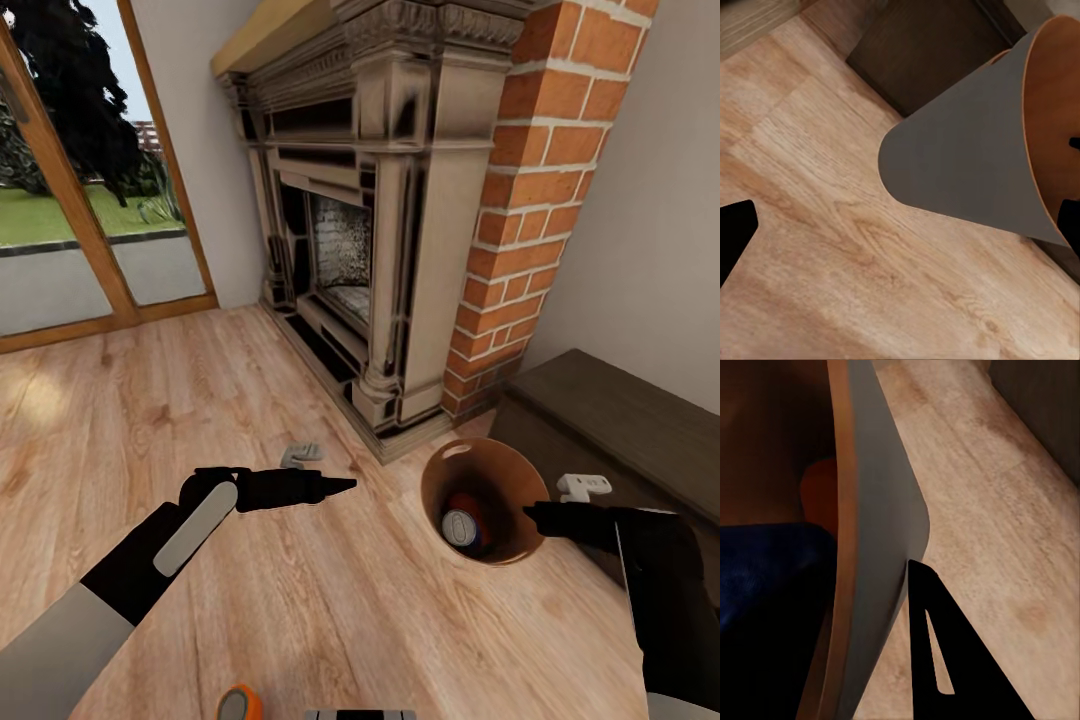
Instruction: Put the three can of soda from the living room inside the tash can in the kitchen.
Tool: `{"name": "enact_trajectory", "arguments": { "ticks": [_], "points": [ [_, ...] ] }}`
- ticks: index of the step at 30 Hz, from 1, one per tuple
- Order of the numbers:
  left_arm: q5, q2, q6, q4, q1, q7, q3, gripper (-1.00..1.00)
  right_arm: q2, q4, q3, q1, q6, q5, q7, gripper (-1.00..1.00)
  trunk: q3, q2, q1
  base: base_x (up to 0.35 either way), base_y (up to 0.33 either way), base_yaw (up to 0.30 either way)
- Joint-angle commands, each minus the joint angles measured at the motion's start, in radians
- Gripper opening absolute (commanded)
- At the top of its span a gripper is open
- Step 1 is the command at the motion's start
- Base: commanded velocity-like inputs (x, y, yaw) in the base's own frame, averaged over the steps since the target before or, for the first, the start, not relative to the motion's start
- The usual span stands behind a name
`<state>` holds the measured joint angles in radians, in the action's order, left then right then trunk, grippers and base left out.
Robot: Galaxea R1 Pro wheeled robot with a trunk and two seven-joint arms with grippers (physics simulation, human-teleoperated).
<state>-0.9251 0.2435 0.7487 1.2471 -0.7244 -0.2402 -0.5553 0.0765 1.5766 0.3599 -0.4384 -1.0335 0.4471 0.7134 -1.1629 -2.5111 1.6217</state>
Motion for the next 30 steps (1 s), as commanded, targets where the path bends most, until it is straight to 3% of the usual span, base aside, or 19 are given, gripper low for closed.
{"name": "enact_trajectory", "arguments": {
  "ticks": [1,30],
  "points": [
    [0.0,0.0,0.0,0.0,0.0,0.001,0.0,1.0,0.0,0.0,0.0,0.0,-0.006,-0.024,0.001,-1.0,0.0,0.0,0.0,0.085,0.0,0.0],
    [0.0,0.0,0.0,0.0,0.0,0.001,-0.001,1.0,0.0,0.0,0.002,0.0,-0.003,-0.024,0.001,-1.0,-0.011,0.0,0.0,0.005,0.0,0.0]
  ]
}}
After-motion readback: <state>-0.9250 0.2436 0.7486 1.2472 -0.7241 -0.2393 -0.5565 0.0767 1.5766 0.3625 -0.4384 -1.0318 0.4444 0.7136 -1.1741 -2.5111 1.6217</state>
